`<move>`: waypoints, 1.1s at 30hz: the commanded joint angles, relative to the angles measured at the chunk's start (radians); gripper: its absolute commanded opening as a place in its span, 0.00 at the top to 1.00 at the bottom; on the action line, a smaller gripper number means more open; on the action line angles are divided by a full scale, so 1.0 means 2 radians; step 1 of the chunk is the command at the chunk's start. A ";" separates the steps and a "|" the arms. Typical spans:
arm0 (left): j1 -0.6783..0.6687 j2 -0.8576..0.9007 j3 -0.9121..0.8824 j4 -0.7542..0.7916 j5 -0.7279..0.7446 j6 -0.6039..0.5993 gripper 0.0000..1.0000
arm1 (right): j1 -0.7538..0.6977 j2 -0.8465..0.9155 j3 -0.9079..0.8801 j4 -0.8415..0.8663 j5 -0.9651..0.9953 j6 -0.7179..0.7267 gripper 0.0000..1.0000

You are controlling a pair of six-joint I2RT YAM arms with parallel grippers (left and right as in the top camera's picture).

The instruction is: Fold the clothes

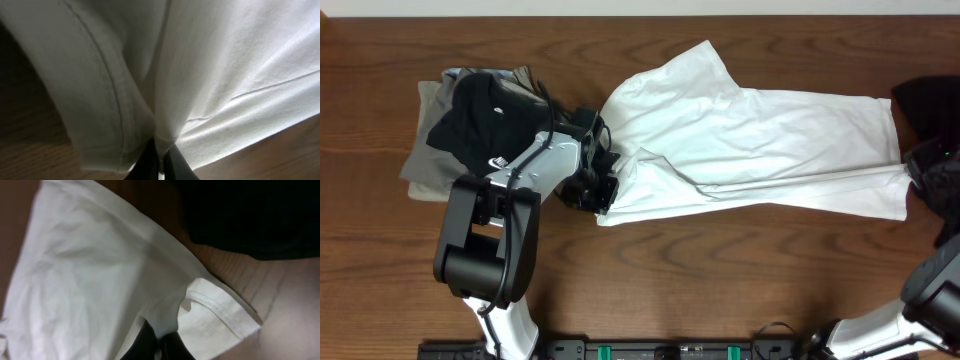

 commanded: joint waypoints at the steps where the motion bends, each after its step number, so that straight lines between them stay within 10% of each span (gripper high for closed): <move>1: 0.002 -0.006 -0.004 -0.003 -0.031 0.008 0.94 | 0.017 0.027 0.006 0.007 0.007 0.018 0.97; 14: 0.002 -0.006 -0.004 0.003 -0.031 0.008 0.94 | 0.033 0.060 0.006 0.060 0.011 0.040 0.82; 21: 0.002 -0.019 0.008 0.004 -0.026 0.008 0.66 | 0.013 0.054 0.006 0.051 -0.043 -0.039 0.62; 33: -0.022 -0.089 0.018 0.026 0.027 0.029 0.48 | -0.006 0.016 0.006 0.027 -0.146 -0.106 0.60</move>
